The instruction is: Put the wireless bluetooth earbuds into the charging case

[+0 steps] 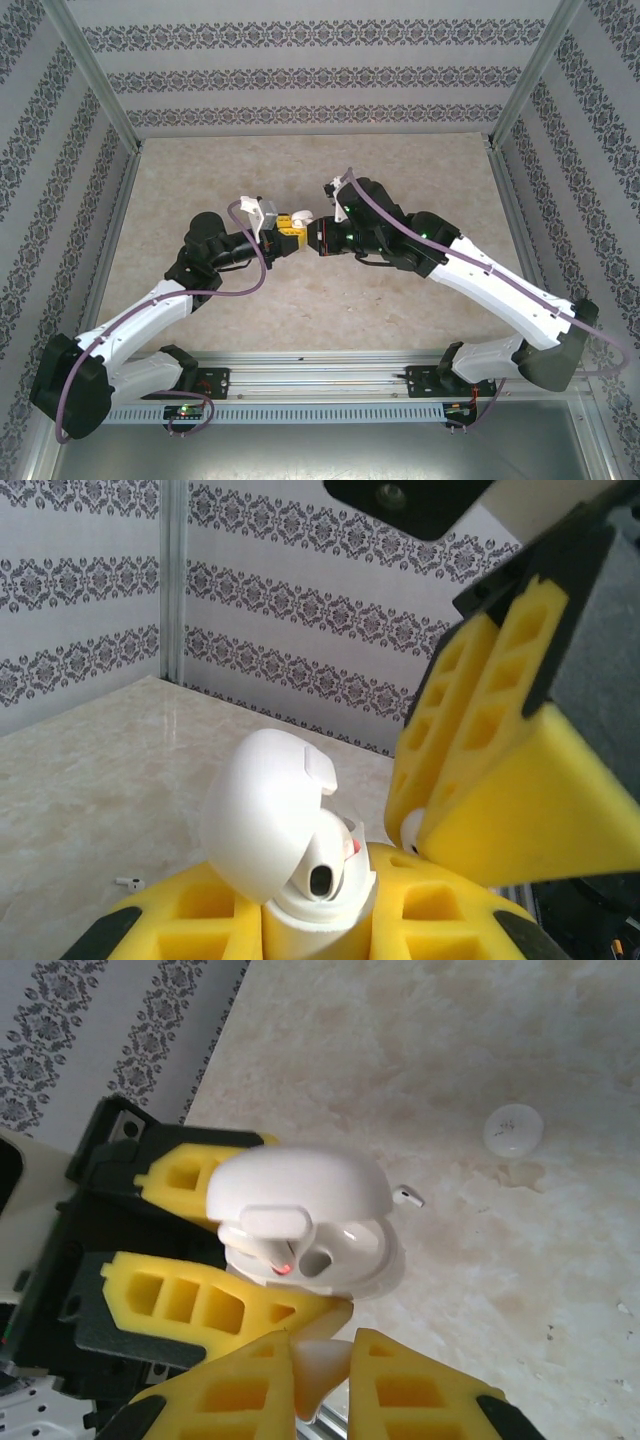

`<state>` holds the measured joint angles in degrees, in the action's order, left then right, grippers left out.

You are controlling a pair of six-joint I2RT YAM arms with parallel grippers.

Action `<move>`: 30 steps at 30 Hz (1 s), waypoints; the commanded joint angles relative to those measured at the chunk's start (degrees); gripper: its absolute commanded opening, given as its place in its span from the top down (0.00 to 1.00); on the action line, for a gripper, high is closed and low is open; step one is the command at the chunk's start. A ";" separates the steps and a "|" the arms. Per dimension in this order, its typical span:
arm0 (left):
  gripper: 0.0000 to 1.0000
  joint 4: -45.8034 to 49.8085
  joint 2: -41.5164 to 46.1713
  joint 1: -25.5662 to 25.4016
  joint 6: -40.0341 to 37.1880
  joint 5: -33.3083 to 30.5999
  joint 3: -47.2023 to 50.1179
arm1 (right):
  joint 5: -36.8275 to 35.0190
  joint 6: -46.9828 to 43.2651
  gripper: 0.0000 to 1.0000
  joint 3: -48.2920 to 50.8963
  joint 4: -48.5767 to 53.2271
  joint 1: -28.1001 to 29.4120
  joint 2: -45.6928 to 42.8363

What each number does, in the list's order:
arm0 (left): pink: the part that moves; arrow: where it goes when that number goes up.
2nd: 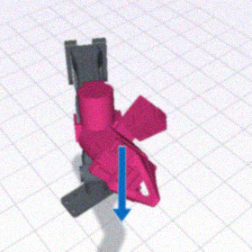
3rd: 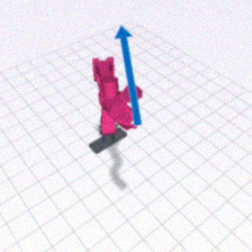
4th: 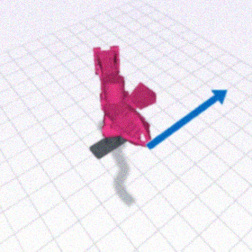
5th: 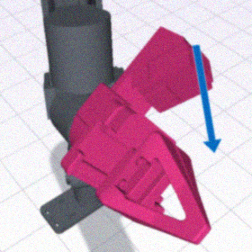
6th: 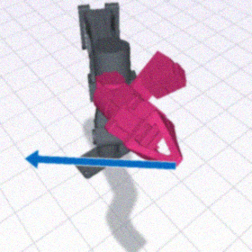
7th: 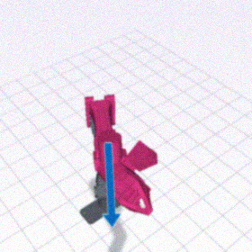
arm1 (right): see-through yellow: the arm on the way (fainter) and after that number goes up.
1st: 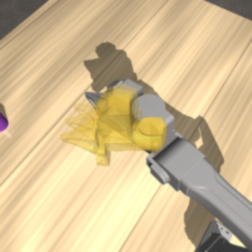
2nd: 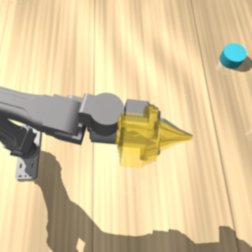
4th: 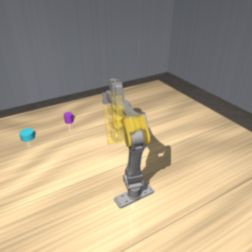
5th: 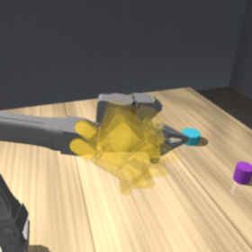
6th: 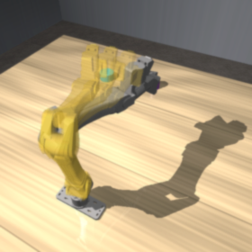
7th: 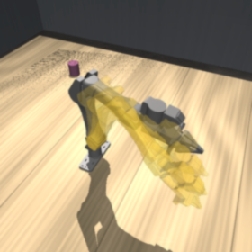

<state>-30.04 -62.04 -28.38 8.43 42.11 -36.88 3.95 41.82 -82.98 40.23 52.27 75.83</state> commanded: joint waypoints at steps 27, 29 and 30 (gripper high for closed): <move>1.00 0.48 3.00 -0.18 -1.25 2.71 1.11 | 5.29 -3.33 0.86 -10.78 2.98 -6.39 7.27; 1.00 0.77 3.00 -0.18 -1.70 2.95 1.03 | 5.03 -3.30 0.86 -11.02 2.93 -6.44 7.32; 1.00 0.86 2.89 -0.11 -1.74 2.95 1.02 | 4.76 -3.28 0.86 -11.11 2.97 -6.45 7.36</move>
<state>-29.10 -60.66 -28.34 8.16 41.10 -36.23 10.46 39.07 -92.05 45.54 46.96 82.24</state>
